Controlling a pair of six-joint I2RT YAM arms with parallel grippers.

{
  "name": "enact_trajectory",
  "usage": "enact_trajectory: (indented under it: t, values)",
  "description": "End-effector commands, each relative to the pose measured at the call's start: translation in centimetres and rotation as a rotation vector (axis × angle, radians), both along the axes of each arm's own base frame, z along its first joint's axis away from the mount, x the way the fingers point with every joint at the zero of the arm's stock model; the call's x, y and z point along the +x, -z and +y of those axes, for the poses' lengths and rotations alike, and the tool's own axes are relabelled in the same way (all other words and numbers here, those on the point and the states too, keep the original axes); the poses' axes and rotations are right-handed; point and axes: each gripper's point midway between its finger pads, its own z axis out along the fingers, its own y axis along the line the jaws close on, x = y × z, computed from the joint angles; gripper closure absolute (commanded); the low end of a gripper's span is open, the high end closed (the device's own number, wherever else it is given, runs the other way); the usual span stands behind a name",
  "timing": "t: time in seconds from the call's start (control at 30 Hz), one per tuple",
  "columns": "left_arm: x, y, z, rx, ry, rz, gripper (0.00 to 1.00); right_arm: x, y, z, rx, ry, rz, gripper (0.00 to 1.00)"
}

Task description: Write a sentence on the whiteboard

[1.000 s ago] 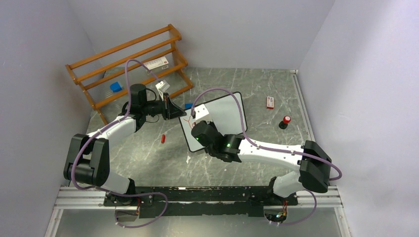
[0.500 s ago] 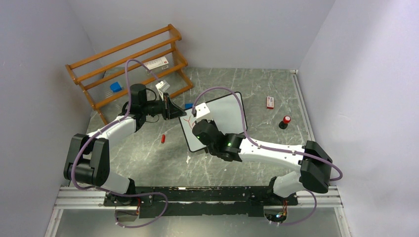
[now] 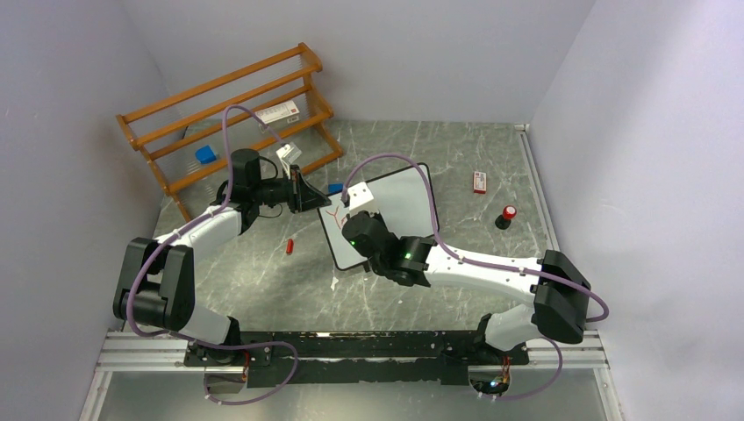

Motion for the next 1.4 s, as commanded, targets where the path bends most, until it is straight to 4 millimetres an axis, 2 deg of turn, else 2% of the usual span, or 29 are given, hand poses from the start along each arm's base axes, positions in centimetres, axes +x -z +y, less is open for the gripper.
enact_trajectory:
  t: [0.0, 0.77, 1.37]
  values:
    - [-0.5, 2.8, -0.2, 0.06, 0.006, 0.047, 0.95, 0.0, 0.6, -0.5, 0.002, 0.011, 0.033, 1.0]
    - [-0.5, 2.9, -0.2, 0.064, 0.005, 0.05, 0.95, -0.8, 2.3, -1.8, -0.044, 0.022, 0.075, 1.0]
    - [-0.5, 3.0, -0.1, 0.069, 0.006, 0.051, 0.95, -0.5, 0.4, -1.7, 0.02, 0.029, 0.03, 1.0]
